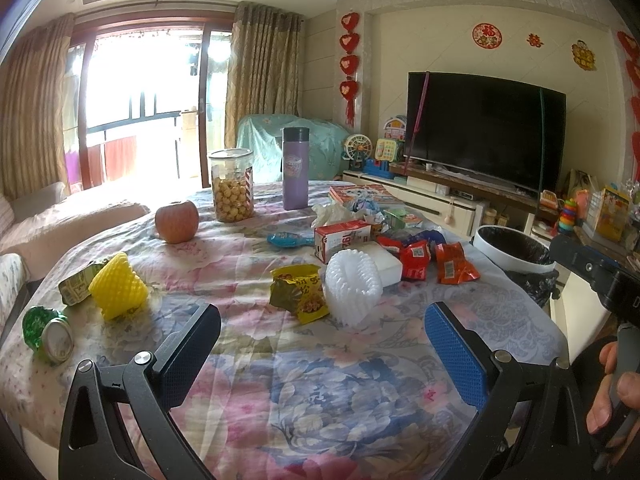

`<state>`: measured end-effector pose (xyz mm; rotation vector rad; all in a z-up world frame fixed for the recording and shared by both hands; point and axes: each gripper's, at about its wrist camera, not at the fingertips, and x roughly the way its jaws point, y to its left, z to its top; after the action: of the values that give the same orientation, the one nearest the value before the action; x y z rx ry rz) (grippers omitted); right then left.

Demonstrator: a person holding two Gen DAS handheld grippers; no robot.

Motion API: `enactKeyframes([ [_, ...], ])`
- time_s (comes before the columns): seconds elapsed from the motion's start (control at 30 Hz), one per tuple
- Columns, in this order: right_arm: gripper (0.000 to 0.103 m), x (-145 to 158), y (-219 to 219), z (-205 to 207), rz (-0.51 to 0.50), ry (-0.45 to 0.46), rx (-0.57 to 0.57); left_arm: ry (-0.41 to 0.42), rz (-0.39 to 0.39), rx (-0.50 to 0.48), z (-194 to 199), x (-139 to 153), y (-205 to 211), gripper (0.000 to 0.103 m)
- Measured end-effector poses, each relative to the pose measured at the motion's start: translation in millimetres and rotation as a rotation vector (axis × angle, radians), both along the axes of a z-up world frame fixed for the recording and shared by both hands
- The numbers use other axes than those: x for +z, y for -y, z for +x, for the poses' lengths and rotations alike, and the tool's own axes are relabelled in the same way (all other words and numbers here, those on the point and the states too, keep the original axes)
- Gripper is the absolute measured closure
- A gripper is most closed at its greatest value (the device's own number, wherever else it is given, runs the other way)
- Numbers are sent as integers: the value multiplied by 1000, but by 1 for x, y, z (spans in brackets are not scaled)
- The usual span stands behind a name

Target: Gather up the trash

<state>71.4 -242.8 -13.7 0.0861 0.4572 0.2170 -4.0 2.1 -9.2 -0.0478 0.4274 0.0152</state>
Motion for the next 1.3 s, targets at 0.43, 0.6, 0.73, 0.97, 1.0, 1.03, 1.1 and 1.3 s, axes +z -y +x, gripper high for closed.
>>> enactKeyframes([
  [0.43, 0, -9, -11, 2, 26, -39, 43, -33, -7, 26, 10, -9, -12, 1],
  [0.6, 0, -15, -16, 8, 39, -72, 80, -65, -23, 48, 19, -16, -24, 1],
  [0.73, 0, -19, -24, 13, 50, -93, 113, -92, -37, 60, 29, -22, -33, 1],
  [0.97, 1, -29, -27, 29, 64, -146, 124, -128, -27, 66, 51, -31, -40, 1],
  [1.0, 1, -30, -26, 31, 69, -153, 124, -134, -20, 67, 55, -31, -40, 2],
  [1.03, 1, -31, -27, 33, 69, -157, 125, -139, -18, 66, 59, -32, -40, 3],
  [1.1, 1, -33, -28, 37, 65, -167, 129, -151, -19, 62, 66, -34, -41, 4],
  [1.3, 8, -46, -27, 55, 70, -219, 124, -192, -28, 47, 96, -39, -41, 8],
])
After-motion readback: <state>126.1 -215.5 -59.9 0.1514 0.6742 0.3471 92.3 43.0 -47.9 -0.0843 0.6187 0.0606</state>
